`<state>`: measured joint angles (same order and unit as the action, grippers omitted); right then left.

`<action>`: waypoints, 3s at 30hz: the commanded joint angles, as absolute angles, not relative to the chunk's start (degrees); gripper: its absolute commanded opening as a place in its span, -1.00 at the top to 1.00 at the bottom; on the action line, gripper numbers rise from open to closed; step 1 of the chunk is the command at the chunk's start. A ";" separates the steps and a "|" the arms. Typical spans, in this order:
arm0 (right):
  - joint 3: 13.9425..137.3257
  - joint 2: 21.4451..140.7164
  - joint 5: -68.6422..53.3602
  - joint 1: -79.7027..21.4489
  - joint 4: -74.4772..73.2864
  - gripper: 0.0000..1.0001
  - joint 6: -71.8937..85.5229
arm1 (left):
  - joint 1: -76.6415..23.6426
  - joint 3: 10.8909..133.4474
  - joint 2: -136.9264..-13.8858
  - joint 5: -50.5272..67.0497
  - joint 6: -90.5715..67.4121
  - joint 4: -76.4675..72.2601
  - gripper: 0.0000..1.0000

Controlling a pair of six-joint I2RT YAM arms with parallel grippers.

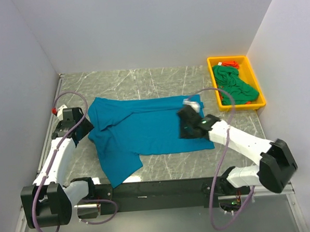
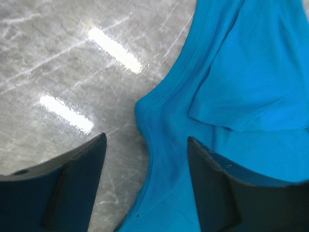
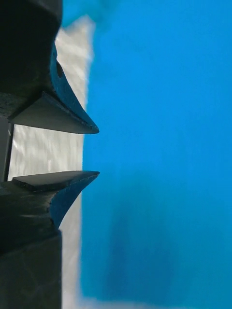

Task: Fold and stack the t-shirts
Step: Fold the tshirt

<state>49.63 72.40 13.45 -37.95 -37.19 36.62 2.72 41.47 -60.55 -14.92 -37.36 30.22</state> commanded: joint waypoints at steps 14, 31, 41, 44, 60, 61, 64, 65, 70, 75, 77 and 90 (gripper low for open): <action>75.84 103.09 0.88 -70.39 -19.51 0.19 6.77 | 2.90 42.10 -61.35 -10.37 -33.75 26.02 -0.23; 79.11 113.03 -4.39 -74.97 -28.82 0.19 -2.63 | 2.90 41.40 -64.33 -9.76 -32.70 24.52 -0.25; 76.03 111.36 -9.22 -74.97 -33.39 0.18 -4.57 | 2.90 41.04 -64.42 -8.44 -33.04 24.78 -0.25; 75.76 110.74 -10.46 -74.97 -34.54 0.18 -5.01 | 2.81 40.69 -64.86 -6.77 -34.01 25.31 -0.24; 75.94 109.78 -8.53 -74.97 -31.82 0.17 -4.31 | -4.04 35.77 -71.36 -6.15 -47.89 26.80 0.37; 75.85 109.51 -8.35 -74.88 -31.82 0.17 -4.31 | -4.04 35.60 -71.72 -6.94 -48.60 27.33 0.40; 74.89 107.94 -8.26 -74.71 -31.12 0.16 -4.13 | -3.96 34.81 -70.67 -10.01 -51.75 29.44 0.40; 74.71 107.67 -8.52 -74.53 -30.77 0.16 -4.04 | -3.87 34.20 -70.06 -11.15 -52.29 29.97 0.39; 73.21 106.00 -10.02 -73.74 -29.88 0.14 -3.43 | -2.55 32.08 -66.28 -14.32 -54.22 32.60 0.38; 71.81 102.93 -10.90 -71.72 -29.62 0.06 -2.99 | -0.71 33.40 -67.32 -15.38 -54.14 32.70 0.29; 71.28 100.64 -11.34 -70.76 -29.44 0.04 -2.81 | -0.18 34.36 -69.42 -15.38 -53.09 32.17 0.27; 57.76 86.76 -10.11 -49.67 -24.26 0.02 8.95 | 3.16 37.44 -77.43 -16.61 -50.71 28.57 0.17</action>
<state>60.34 90.94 -11.35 -53.67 -26.59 4.51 2.33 36.32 -75.31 -15.33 -51.75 30.22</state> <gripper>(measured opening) 0.487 0.409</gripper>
